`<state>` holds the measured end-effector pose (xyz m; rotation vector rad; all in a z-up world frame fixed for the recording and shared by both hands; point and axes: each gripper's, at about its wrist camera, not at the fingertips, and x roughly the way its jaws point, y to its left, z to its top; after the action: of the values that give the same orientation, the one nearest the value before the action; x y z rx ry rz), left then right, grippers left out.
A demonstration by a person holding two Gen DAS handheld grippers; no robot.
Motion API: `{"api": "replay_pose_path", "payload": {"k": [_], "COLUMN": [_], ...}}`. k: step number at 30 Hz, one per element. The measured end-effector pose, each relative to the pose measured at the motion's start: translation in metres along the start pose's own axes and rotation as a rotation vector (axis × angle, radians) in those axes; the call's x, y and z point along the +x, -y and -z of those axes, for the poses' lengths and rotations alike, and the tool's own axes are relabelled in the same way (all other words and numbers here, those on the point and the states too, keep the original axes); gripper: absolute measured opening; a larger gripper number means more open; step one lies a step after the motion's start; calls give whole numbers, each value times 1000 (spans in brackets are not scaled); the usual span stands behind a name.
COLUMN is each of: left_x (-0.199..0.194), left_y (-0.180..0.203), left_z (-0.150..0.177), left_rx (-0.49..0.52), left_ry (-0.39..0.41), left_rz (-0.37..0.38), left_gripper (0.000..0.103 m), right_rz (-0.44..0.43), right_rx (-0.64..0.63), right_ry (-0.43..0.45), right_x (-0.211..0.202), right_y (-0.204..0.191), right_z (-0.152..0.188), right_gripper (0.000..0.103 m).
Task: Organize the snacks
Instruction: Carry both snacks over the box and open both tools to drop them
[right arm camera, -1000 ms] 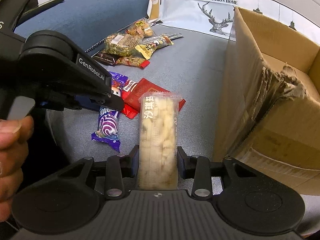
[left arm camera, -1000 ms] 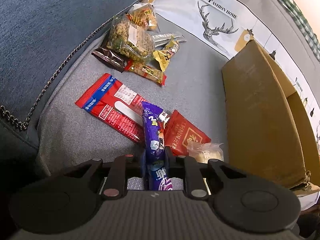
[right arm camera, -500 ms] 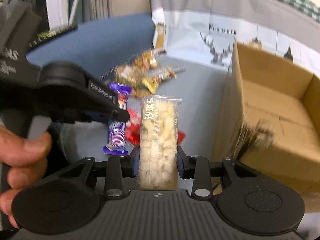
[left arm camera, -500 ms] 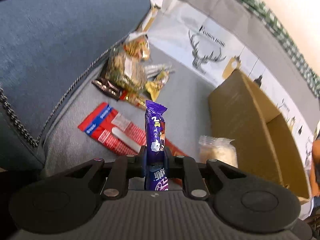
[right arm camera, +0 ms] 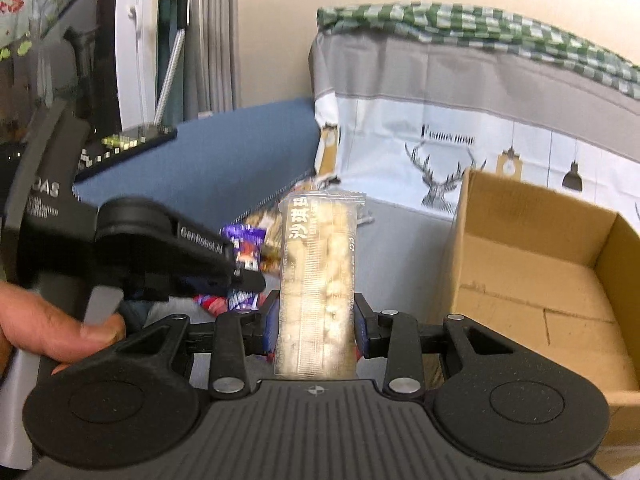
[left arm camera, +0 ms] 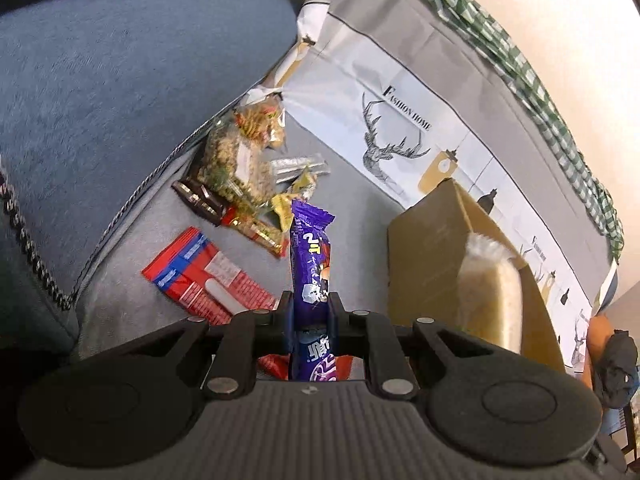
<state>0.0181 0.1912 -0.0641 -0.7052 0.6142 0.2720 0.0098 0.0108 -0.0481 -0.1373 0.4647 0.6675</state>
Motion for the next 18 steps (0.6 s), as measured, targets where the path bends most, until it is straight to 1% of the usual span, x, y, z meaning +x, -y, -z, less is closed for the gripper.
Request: {"api": "replay_pose_path", "payload": {"k": [4,10,13,18], "left_x": [-9,-21,-23,-21], "left_y": [6,22,40,86], "left_z": [-8,-22,-28,-37], "left_rx": [3,-9,3,38], "left_ry": [17,31,33,48], "left_rz": [20,31,39,103], "left_gripper": [17,17,17,17], "right_rz": [-1,10,32,115], "right_rx": [19,94,143,244], "right_ry": [54,127,162,213], "right_x": [-8,-18,-23,-29], "right_y": [12,38,54,87], "right_z": [-5,-14,-17,-22], "right_gripper": [38,38,38,38]}}
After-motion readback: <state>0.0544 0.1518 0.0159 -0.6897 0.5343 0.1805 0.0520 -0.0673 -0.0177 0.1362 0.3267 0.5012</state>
